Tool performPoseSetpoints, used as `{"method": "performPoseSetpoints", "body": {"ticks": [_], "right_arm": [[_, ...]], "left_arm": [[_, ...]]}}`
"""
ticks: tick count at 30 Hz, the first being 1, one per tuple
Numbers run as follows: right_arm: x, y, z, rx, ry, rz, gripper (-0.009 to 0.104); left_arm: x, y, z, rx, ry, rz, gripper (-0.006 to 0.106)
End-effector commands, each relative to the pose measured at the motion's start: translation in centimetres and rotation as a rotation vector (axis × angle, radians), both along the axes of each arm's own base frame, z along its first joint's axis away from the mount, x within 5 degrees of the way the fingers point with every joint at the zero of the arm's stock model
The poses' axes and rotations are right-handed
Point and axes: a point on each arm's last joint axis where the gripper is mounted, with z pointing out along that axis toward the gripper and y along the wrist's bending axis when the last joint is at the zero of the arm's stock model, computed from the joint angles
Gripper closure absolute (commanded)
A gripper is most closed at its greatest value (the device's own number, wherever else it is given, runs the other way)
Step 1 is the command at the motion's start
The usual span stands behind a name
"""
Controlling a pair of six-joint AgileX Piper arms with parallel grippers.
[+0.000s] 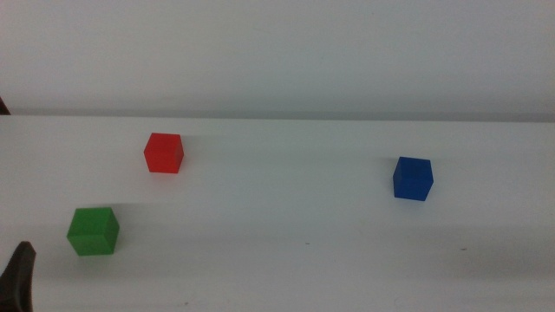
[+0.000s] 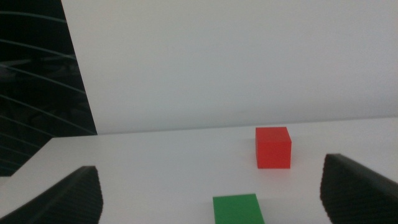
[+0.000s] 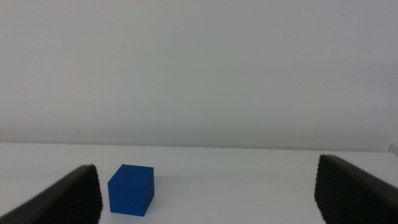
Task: Stack red cubes first, then green, then blue cubes in a specific spot.
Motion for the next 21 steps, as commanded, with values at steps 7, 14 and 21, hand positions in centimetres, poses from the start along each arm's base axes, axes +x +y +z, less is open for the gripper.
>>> {"method": "performPoseSetpoints", "body": {"ticks": [7, 14, 21], "right_arm": [[-0.1, -0.1, -1.3, -0.012, 0.006, -0.009, 0.004], [-0.1, -0.1, -1.3, -0.012, 0.006, -0.009, 0.004], [-0.1, -0.1, -1.3, -0.012, 0.006, -0.009, 0.004]], "left_arm": [[3.1, 0.1, 9.8, -0.040, 0.420, -0.010, 0.007], [10.2, 0.6, 17.2, -0.070, 0.821, -0.009, 0.007], [20.6, 1.0, 16.4, -0.044, 1.038, -0.077, 0.007]]}}
